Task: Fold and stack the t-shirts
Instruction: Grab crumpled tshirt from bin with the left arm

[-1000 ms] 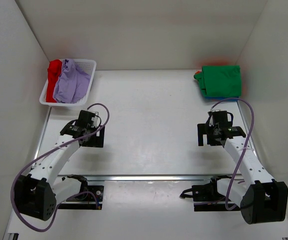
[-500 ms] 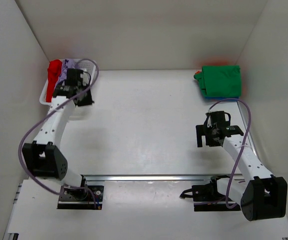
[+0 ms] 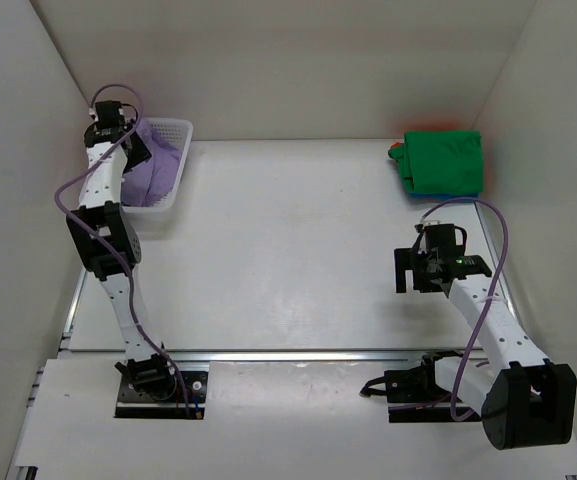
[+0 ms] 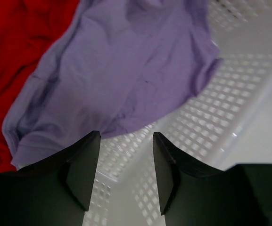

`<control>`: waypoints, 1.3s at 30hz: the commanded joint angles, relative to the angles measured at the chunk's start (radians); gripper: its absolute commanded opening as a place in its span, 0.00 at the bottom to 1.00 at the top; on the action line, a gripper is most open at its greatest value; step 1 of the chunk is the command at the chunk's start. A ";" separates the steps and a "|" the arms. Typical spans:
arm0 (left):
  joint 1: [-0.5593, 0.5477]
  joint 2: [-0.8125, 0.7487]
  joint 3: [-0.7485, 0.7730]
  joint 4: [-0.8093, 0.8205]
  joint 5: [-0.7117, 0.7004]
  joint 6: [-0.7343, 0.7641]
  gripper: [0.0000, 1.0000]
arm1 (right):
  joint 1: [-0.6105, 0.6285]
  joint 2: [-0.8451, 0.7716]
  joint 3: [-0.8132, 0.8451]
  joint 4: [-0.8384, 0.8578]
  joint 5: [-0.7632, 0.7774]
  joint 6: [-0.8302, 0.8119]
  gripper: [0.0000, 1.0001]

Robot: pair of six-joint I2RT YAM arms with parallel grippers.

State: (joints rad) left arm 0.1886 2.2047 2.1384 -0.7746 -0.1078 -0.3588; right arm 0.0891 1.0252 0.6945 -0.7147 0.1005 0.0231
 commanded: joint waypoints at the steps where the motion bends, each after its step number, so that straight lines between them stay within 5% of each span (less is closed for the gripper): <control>1: 0.041 -0.014 0.035 0.067 -0.064 -0.035 0.60 | -0.009 -0.007 -0.001 0.037 -0.016 -0.008 0.94; 16: 0.054 0.176 0.109 0.009 -0.167 0.026 0.70 | -0.032 0.001 0.005 0.041 -0.041 -0.008 0.94; 18: 0.054 0.200 0.144 -0.029 -0.168 0.032 0.63 | -0.061 0.000 -0.003 0.046 -0.077 -0.002 0.94; 20: 0.055 0.222 0.175 -0.040 -0.162 0.035 0.44 | -0.080 -0.004 -0.012 0.057 -0.119 0.009 0.91; 22: 0.054 0.227 0.192 -0.061 -0.168 0.037 0.00 | -0.072 -0.014 -0.010 0.063 -0.108 0.001 0.91; 27: 0.028 0.168 0.229 -0.065 -0.147 0.041 0.00 | -0.069 -0.016 -0.012 0.061 -0.105 0.000 0.91; 34: -0.089 -0.184 0.147 0.127 -0.109 0.084 0.00 | -0.063 -0.060 -0.026 0.070 -0.101 0.011 0.90; 39: -0.352 -0.454 0.058 0.222 0.063 0.156 0.00 | -0.063 -0.096 -0.036 0.080 -0.070 0.020 0.90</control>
State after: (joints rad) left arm 0.0181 1.9884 2.1883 -0.6758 -0.1741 -0.2668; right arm 0.0212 0.9627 0.6666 -0.6697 0.0048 0.0284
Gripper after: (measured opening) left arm 0.017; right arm 0.903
